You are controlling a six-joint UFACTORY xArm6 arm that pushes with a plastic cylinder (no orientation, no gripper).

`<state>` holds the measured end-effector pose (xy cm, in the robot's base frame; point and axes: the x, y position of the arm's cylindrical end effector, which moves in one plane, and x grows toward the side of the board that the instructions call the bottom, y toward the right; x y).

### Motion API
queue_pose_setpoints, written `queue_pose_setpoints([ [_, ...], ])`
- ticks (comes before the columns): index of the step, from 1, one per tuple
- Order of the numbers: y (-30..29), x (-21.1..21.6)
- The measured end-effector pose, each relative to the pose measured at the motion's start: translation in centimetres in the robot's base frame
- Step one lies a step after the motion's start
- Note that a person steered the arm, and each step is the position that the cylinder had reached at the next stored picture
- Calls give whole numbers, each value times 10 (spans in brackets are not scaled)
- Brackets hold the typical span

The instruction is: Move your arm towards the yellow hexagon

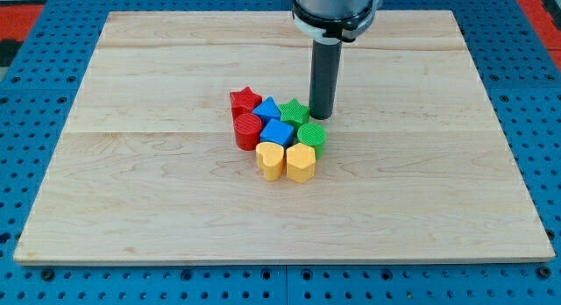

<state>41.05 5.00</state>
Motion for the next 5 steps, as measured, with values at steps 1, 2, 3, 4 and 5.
queue_pose_setpoints([
  [1,-1,0],
  [2,-1,0],
  [3,-1,0],
  [4,-1,0],
  [5,29,0],
])
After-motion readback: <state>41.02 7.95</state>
